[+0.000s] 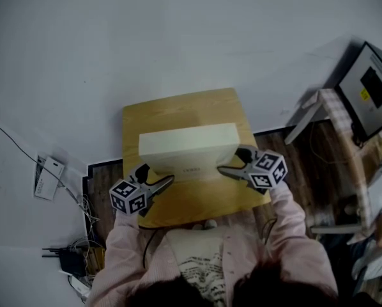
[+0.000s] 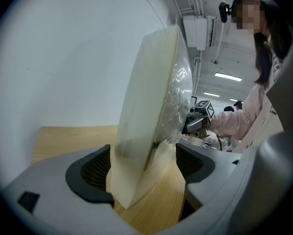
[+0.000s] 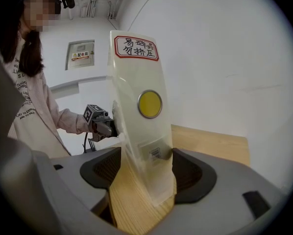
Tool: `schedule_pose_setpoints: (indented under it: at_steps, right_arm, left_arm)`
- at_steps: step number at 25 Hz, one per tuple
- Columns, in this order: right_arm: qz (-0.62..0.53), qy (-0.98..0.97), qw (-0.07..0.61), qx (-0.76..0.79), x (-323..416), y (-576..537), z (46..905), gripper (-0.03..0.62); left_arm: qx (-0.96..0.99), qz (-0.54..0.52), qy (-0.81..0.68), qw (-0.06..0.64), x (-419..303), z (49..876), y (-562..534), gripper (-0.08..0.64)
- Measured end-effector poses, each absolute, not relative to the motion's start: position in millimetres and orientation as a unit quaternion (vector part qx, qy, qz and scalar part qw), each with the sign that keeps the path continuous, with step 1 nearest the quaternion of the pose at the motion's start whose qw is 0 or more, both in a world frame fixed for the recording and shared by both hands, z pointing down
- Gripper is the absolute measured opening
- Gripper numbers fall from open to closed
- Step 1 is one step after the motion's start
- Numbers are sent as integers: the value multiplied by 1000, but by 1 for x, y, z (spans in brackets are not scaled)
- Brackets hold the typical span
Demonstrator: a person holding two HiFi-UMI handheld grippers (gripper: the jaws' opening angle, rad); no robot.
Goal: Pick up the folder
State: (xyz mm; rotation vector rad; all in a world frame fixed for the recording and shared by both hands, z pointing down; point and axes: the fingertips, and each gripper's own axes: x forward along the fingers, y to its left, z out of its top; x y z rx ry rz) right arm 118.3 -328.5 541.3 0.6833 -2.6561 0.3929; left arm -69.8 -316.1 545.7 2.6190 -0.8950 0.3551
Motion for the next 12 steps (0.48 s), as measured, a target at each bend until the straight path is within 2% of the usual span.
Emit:
schedule_pose_setpoints:
  at_steps: [9, 12]
  right_arm:
    - [138, -944, 191, 232, 111, -334, 548, 339]
    - [136, -944, 191, 230, 111, -336, 547, 339]
  left_arm:
    - [930, 120, -298, 177, -63, 551, -320, 410]
    - [930, 128, -301, 166, -64, 552, -323, 383]
